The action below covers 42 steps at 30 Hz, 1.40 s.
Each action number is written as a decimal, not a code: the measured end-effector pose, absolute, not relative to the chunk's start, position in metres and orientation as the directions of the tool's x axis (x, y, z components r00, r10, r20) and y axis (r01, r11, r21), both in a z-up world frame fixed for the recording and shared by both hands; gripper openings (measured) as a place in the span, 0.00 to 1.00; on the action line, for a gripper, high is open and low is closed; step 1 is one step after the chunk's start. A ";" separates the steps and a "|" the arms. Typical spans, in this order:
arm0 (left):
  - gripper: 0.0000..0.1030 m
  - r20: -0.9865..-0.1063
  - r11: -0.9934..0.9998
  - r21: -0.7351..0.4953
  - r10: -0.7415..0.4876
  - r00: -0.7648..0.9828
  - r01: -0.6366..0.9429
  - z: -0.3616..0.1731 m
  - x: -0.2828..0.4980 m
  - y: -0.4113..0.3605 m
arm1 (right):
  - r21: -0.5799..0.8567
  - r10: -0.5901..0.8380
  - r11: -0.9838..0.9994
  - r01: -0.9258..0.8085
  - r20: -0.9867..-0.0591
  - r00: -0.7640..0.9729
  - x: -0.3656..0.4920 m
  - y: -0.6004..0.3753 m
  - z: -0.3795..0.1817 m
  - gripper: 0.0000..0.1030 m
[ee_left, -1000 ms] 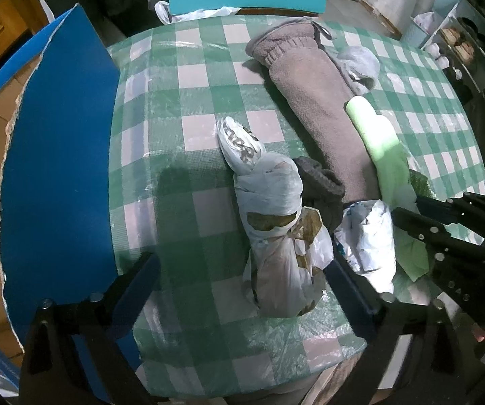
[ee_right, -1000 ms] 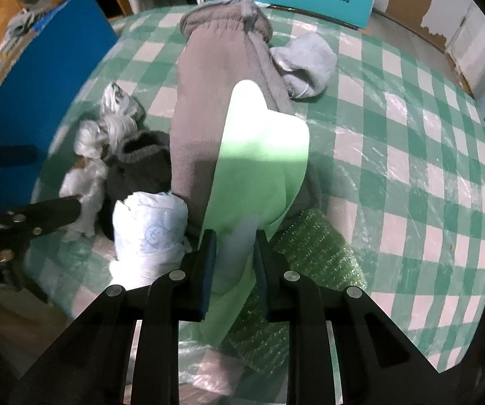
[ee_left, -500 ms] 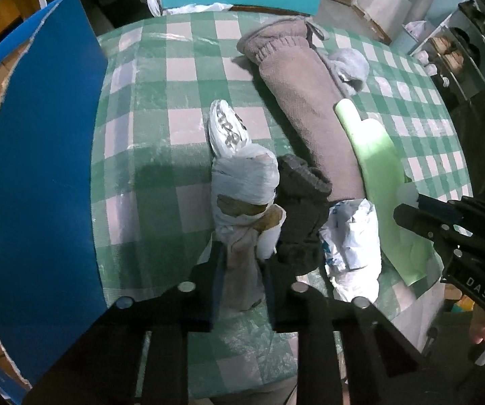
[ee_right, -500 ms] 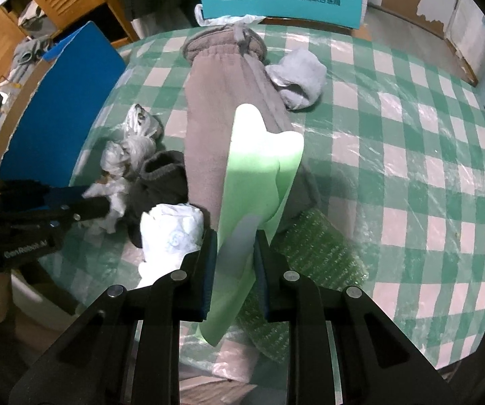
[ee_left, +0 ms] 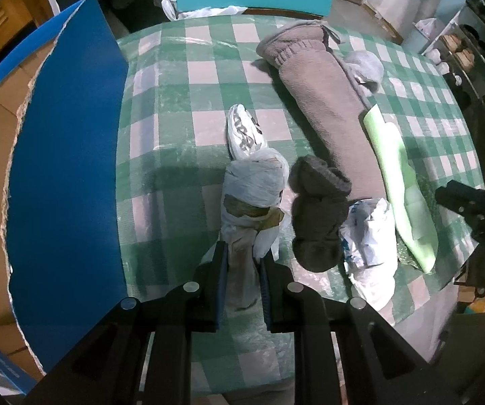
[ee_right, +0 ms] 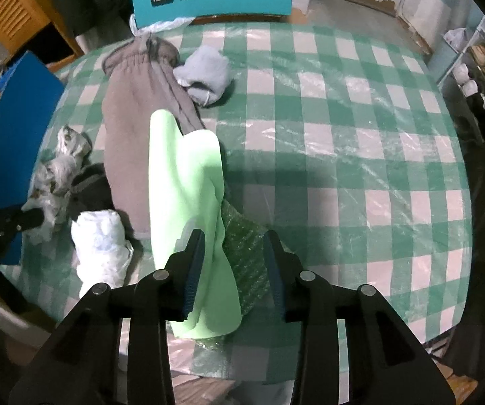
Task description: Organize soft objects
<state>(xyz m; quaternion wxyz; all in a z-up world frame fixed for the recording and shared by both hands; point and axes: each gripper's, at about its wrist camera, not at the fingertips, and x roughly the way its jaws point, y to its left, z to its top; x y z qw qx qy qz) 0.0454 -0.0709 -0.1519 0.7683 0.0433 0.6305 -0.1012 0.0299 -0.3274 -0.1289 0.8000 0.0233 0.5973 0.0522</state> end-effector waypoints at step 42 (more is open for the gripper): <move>0.19 -0.969 0.966 -0.081 -0.134 0.208 0.247 -0.161 0.077 -0.117 | 0.100 0.150 0.978 -0.180 -0.947 0.285 0.033 -0.289 -0.129 0.16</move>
